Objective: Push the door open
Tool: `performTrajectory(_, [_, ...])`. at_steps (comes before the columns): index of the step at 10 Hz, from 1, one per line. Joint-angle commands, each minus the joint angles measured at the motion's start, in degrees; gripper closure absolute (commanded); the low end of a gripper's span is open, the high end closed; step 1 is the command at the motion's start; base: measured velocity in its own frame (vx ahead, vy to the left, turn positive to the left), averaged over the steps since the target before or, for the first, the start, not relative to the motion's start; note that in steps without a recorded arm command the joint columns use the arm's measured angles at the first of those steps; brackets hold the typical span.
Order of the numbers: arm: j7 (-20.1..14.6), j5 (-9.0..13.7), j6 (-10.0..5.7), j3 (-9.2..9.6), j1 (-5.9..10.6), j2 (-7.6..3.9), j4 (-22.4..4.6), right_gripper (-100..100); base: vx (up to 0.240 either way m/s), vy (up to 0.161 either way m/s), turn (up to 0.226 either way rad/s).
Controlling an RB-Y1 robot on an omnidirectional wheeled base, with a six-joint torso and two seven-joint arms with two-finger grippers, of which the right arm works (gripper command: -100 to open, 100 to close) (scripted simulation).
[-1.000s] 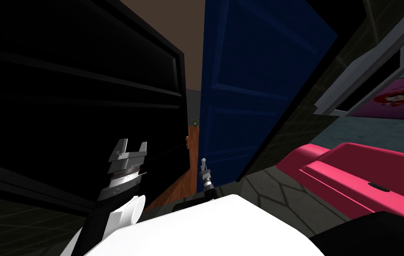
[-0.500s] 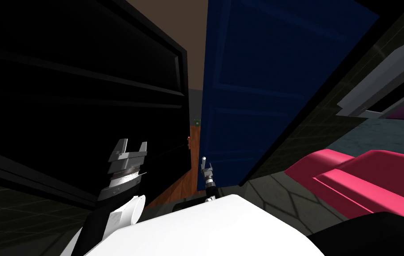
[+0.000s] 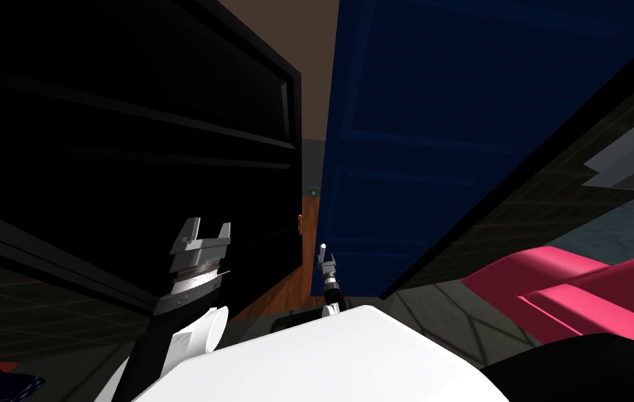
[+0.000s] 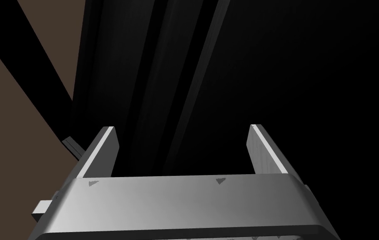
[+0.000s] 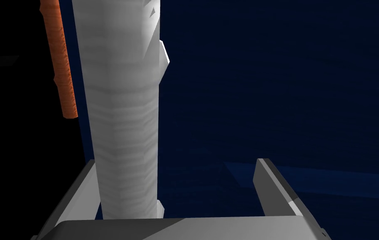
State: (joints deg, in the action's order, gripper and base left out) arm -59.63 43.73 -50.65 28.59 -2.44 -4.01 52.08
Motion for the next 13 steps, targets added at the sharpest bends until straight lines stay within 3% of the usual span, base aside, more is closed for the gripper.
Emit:
performTrajectory(1, [-0.2, 0.3, -1.65, -1.14, -0.08, -0.66, -0.5, 100, 0.002, 0.002, -0.010])
performTrajectory(5, [0.4, 1.3, -2.38, -2.75, 0.45, -0.55, -1.2, 100, 0.008, -0.008, 0.056])
performTrajectory(13, [0.7, 1.9, -2.75, -3.57, 0.72, -0.49, -1.5, 100, 0.012, -0.007, 0.020])
